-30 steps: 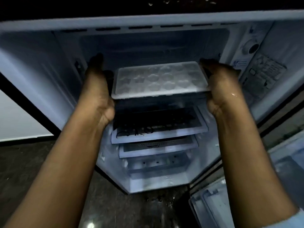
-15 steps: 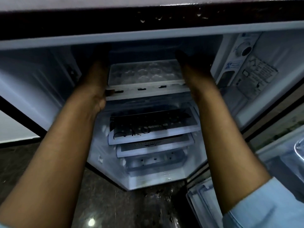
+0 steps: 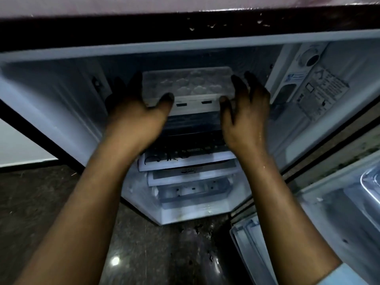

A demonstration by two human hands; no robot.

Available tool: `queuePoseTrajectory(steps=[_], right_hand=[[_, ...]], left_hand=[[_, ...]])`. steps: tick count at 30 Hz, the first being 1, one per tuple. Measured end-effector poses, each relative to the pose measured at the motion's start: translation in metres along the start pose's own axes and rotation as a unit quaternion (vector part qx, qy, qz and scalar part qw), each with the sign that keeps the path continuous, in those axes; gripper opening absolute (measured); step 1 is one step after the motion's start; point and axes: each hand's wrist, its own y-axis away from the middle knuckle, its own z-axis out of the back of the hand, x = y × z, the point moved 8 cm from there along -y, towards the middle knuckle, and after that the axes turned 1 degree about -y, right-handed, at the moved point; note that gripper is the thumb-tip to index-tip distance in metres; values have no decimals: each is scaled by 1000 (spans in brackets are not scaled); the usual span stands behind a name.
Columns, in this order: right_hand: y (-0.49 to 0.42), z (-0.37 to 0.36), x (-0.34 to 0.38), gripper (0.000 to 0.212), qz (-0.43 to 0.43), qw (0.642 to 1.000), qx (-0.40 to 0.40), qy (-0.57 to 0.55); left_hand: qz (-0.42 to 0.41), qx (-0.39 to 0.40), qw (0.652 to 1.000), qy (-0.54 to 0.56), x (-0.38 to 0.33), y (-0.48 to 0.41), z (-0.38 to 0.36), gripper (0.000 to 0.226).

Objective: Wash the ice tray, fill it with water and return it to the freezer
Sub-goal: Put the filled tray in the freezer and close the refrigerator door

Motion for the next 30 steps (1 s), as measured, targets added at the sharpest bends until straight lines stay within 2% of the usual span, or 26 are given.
queuePoseTrajectory(steps=[2,4,11,21,27,30], right_hand=[[9,-4,4,50,18,1000,17,3],[12,-11,7,52,24,998,55,7],[9,-24,5,61,32,993,116,6],[-13,-50,-2,71,21,982,185,37],[-15,-64,-6,76,-10,971,228,71],[-16,-67,-7,76,-8,970,225,95]], left_hand=[[-79,-26,988,-132,-4,6,-8,91],[-132,-26,972,-191,-10,14,-22,87],[-193,5,955,-225,1,9,-47,77],[-167,41,961,-214,0,-22,-51,78],[-155,37,963,-216,1,-38,-59,84],[-162,6,960,-230,0,-37,-62,86]])
